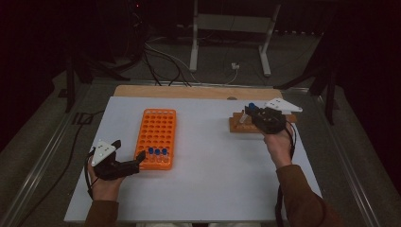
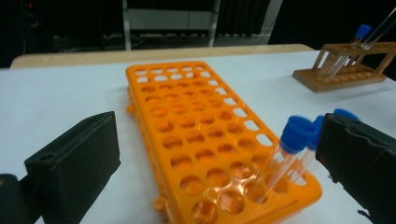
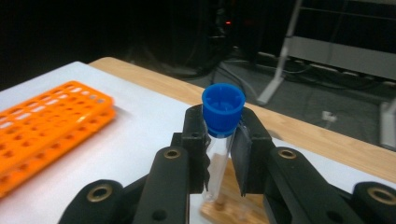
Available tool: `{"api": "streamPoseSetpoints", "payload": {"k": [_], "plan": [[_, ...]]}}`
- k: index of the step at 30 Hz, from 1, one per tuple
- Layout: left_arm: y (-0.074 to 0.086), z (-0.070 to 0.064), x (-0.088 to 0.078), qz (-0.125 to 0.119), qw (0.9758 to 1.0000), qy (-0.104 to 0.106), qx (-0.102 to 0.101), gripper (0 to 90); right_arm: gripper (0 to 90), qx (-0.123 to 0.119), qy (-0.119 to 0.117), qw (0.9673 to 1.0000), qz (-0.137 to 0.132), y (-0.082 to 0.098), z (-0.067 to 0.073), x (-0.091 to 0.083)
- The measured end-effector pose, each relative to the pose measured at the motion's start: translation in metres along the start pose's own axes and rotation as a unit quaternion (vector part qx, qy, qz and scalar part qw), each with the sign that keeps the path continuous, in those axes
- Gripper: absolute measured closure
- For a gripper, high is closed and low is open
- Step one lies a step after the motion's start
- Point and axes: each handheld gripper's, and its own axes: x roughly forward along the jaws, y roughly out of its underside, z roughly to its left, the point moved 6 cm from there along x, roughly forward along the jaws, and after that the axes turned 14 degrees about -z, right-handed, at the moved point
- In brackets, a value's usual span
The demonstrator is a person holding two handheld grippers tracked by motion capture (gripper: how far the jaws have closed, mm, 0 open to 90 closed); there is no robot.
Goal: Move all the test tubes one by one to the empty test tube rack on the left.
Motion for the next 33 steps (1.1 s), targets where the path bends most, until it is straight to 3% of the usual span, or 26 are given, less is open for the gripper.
{"api": "streamPoseSetpoints", "payload": {"k": [7, 15, 25, 33], "plan": [[-0.008, -0.005, 0.002, -0.014, 0.9997, 0.016, 0.016, 0.7, 76.6, 0.001, -0.04, 0.9992, 0.003, -0.003, 0.03, 0.012], [-0.013, -0.008, 0.004, -0.005, 0.9995, 0.023, 0.019, 0.7, 76.5, -0.002, -0.087, 0.9962, 0.008, -0.007, 0.071, 0.029], [-0.024, -0.022, 0.015, 0.0, 0.999, 0.036, 0.026, 1.3, 76.6, 0.002, -0.141, 0.9899, 0.01, -0.016, 0.119, 0.048], [-0.033, -0.039, 0.031, 0.006, 0.9975, 0.056, 0.043, 2.6, 76.5, -0.001, -0.175, 0.9843, 0.021, -0.021, 0.152, 0.058]]}}
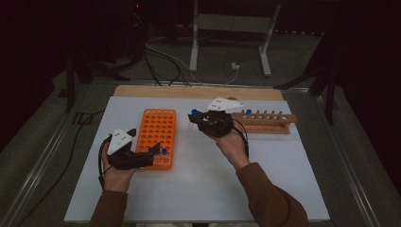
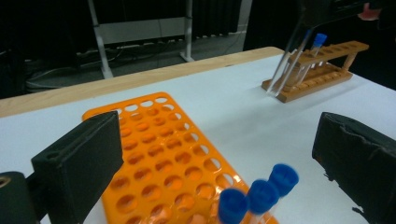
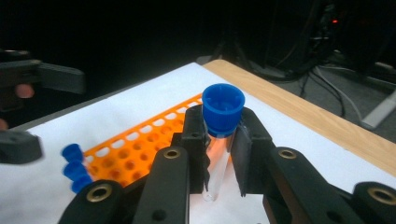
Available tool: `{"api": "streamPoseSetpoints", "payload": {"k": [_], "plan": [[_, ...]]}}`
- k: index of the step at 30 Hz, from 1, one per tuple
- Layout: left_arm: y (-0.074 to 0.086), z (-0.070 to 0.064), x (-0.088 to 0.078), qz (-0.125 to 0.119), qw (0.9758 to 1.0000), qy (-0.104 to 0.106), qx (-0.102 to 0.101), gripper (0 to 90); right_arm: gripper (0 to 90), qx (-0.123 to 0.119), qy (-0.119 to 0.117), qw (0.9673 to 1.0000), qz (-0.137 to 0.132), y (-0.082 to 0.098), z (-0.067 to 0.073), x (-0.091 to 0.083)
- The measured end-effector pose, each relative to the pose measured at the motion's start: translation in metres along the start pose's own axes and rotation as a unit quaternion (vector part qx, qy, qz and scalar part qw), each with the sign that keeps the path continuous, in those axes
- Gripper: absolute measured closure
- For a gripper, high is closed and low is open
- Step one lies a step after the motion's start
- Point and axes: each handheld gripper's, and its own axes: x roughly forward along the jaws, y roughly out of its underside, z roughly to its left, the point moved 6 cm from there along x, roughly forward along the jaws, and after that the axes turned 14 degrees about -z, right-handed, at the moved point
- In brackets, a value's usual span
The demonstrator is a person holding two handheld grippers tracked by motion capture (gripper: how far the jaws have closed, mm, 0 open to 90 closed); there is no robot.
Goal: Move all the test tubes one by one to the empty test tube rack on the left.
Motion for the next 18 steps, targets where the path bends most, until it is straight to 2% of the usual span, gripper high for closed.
{"api": "streamPoseSetpoints", "payload": {"k": [6, 10, 14, 18], "plan": [[-0.006, -0.011, 0.012, -0.004, 0.9999, 0.002, 0.017, 8.4, 76.5, 0.011, -0.022, 0.9997, 0.002, -0.002, 0.017, 0.012], [-0.01, -0.017, 0.02, -0.01, 0.9997, 0.006, 0.023, 17.9, 76.5, 0.013, -0.037, 0.9992, 0.004, -0.004, 0.029, 0.018], [-0.012, -0.023, 0.026, -0.009, 0.9993, 0.014, 0.033, 33.1, 76.5, 0.013, -0.05, 0.9986, 0.004, -0.007, 0.041, 0.023], [-0.013, -0.026, 0.031, -0.013, 0.9992, 0.024, 0.029, 47.8, 76.5, 0.014, -0.061, 0.998, 0.004, -0.009, 0.049, 0.027]]}}
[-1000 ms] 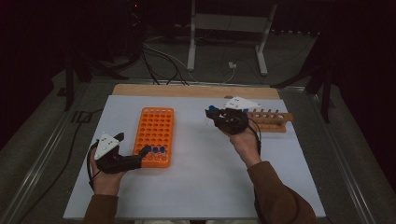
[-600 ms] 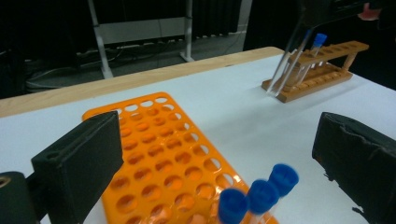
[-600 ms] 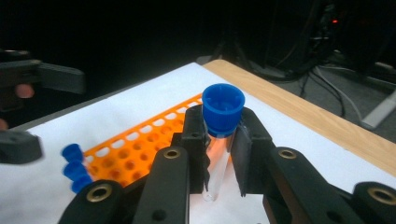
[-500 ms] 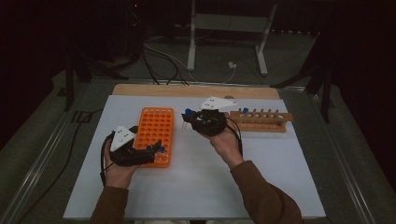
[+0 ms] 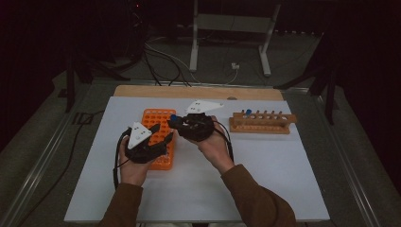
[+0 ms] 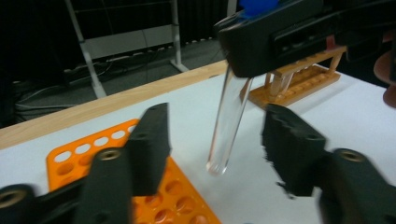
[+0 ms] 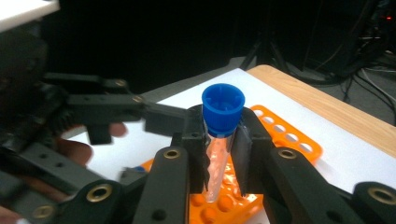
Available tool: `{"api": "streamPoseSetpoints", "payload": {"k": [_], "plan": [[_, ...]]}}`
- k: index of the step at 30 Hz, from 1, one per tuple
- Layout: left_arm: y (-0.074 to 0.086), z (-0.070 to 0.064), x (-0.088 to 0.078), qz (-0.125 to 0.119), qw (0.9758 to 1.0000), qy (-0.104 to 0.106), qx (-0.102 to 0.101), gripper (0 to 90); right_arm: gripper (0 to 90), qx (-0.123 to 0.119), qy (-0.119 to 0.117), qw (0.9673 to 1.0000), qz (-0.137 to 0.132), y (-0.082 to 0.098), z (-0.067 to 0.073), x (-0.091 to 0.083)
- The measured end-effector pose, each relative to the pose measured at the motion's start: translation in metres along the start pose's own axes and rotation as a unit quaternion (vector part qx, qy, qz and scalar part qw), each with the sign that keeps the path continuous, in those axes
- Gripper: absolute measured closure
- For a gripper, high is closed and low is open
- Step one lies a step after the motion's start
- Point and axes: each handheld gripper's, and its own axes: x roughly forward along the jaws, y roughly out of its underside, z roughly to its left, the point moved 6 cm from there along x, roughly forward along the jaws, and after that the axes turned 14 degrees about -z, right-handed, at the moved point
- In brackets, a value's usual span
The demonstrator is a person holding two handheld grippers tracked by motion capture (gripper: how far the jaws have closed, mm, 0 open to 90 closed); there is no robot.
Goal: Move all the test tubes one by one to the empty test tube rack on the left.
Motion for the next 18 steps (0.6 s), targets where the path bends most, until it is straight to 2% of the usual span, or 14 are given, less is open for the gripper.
{"api": "streamPoseSetpoints", "payload": {"k": [6, 13, 18], "plan": [[-0.001, 0.0, 0.002, -0.003, 1.0, 0.003, -0.006, 60.7, 76.5, -0.002, -0.012, 0.9999, 0.004, 0.0, 0.009, 0.005], [-0.002, 0.001, 0.0, -0.007, 0.9999, 0.01, -0.005, 73.7, 76.5, 0.001, -0.016, 0.9999, 0.006, 0.002, 0.013, 0.009], [-0.002, -0.001, 0.001, -0.009, 0.9998, 0.015, 0.003, 77.0, 76.3, 0.002, -0.016, 0.9998, 0.005, 0.002, 0.013, 0.009]]}}
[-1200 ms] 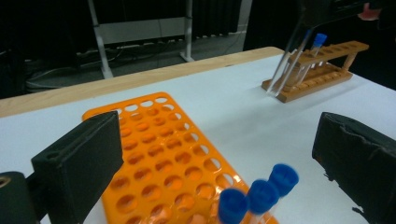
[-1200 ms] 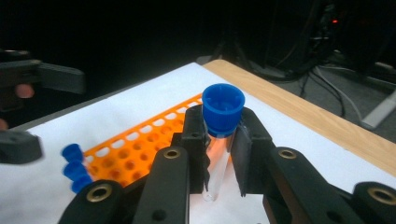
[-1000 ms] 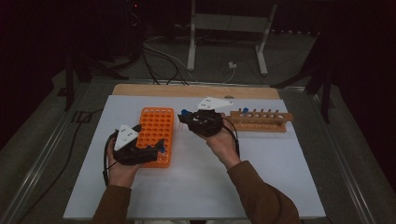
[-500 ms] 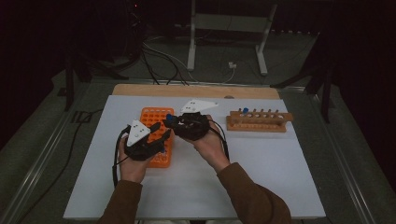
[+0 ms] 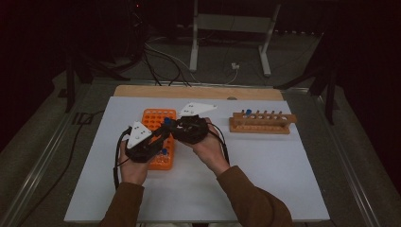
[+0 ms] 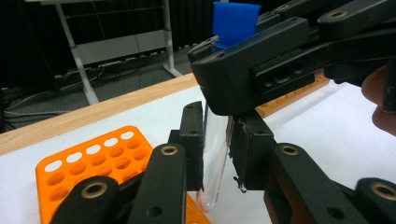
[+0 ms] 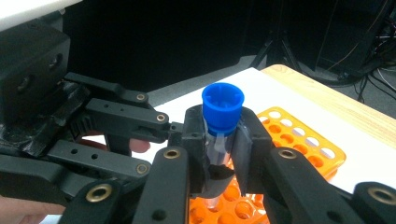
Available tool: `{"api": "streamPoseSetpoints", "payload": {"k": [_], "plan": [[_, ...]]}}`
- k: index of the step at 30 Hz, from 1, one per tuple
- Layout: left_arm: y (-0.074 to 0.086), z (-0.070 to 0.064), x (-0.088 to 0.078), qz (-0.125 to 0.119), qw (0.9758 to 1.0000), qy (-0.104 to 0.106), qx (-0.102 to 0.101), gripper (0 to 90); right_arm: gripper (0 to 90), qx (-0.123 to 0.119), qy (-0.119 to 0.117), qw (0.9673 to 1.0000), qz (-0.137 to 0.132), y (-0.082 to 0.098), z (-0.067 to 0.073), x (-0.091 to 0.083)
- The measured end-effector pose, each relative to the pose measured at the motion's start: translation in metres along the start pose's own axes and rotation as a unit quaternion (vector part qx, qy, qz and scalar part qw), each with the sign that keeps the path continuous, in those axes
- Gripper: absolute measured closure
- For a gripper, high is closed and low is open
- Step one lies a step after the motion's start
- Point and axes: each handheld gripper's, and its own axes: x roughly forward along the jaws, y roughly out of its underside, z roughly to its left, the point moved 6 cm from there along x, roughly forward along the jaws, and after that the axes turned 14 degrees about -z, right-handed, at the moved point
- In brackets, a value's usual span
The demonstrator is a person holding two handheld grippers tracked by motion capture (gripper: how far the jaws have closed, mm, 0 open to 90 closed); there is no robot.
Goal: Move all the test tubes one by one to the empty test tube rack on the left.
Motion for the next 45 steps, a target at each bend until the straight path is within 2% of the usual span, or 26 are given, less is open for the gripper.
{"api": "streamPoseSetpoints", "payload": {"k": [2, 9, 14, 16, 23, 31, 45], "plan": [[0.0, 0.0, 0.001, 0.0, 1.0, 0.001, 0.001, 77.8, 74.9, -0.001, -0.001, 1.0, -0.001, 0.0, -0.001, 0.0], [0.001, 0.009, -0.001, 0.002, 0.9999, -0.01, -0.003, 78.0, 45.6, 0.009, -0.006, 0.9999, -0.011, -0.002, -0.007, -0.008], [0.0, 0.017, -0.007, -0.003, 0.9997, -0.021, -0.009, 78.1, 21.6, 0.007, 0.01, 0.9998, -0.018, -0.004, -0.015, -0.019], [0.001, 0.02, -0.009, -0.003, 0.9996, -0.025, -0.012, 78.1, 15.2, 0.006, 0.022, 0.9996, -0.019, -0.003, -0.021, -0.024], [0.011, 0.032, -0.025, 0.001, 0.999, -0.039, -0.021, 78.1, 5.2, 0.003, 0.044, 0.9989, -0.017, 0.006, -0.038, -0.041], [0.024, 0.043, -0.041, 0.004, 0.998, -0.053, -0.035, 78.1, 2.0, 0.012, 0.069, 0.9974, -0.013, 0.019, -0.058, -0.06], [0.053, 0.042, -0.057, 0.023, 0.9973, -0.048, -0.05, 78.1, 1.1, 0.023, 0.107, 0.9938, -0.02, 0.033, -0.084, -0.09]]}}
